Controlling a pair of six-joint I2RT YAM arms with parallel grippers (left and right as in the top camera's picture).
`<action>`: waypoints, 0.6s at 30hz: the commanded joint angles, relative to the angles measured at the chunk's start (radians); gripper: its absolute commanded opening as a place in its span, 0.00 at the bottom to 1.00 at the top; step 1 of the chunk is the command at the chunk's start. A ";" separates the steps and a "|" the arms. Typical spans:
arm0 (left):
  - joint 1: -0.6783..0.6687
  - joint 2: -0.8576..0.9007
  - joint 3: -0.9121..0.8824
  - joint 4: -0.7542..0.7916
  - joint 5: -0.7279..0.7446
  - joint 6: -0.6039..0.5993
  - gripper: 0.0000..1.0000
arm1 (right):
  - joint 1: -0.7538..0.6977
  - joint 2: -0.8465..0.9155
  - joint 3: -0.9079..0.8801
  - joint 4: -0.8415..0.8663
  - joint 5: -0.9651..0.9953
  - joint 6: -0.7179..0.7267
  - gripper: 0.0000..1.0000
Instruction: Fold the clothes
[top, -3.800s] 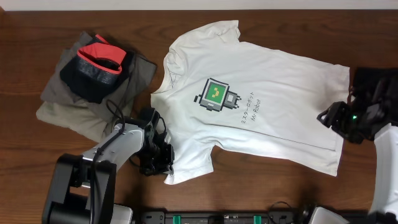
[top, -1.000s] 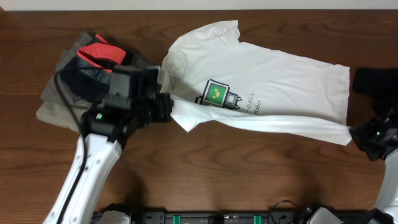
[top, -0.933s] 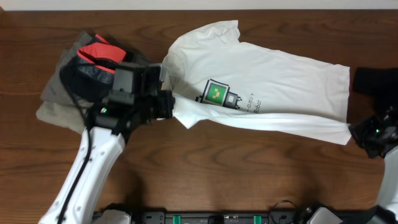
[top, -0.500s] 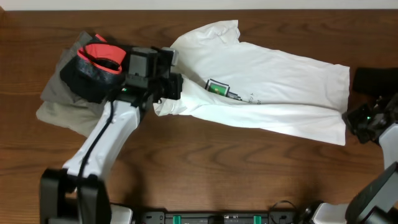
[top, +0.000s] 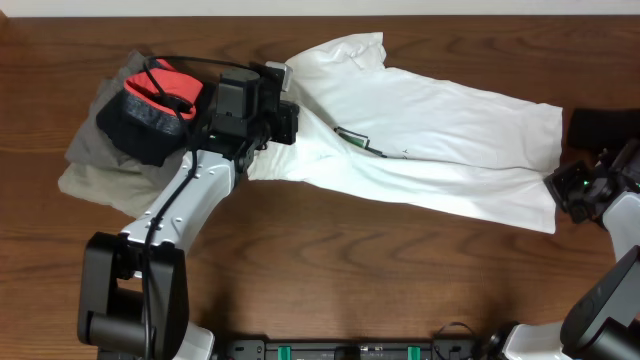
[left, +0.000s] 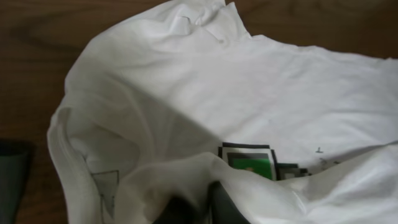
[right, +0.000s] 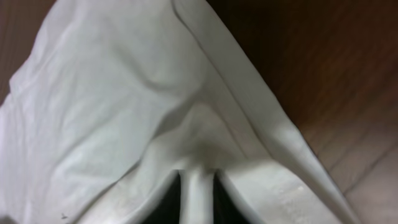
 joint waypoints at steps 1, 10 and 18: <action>0.011 -0.002 0.019 0.000 -0.017 -0.031 0.99 | 0.005 0.004 0.016 0.042 0.002 -0.031 0.37; 0.137 -0.151 0.083 -0.186 -0.016 -0.021 0.98 | -0.019 0.001 0.047 0.037 -0.176 -0.112 0.41; 0.136 -0.115 0.384 -0.475 -0.017 0.048 0.98 | 0.098 -0.012 0.247 -0.158 -0.186 -0.257 0.44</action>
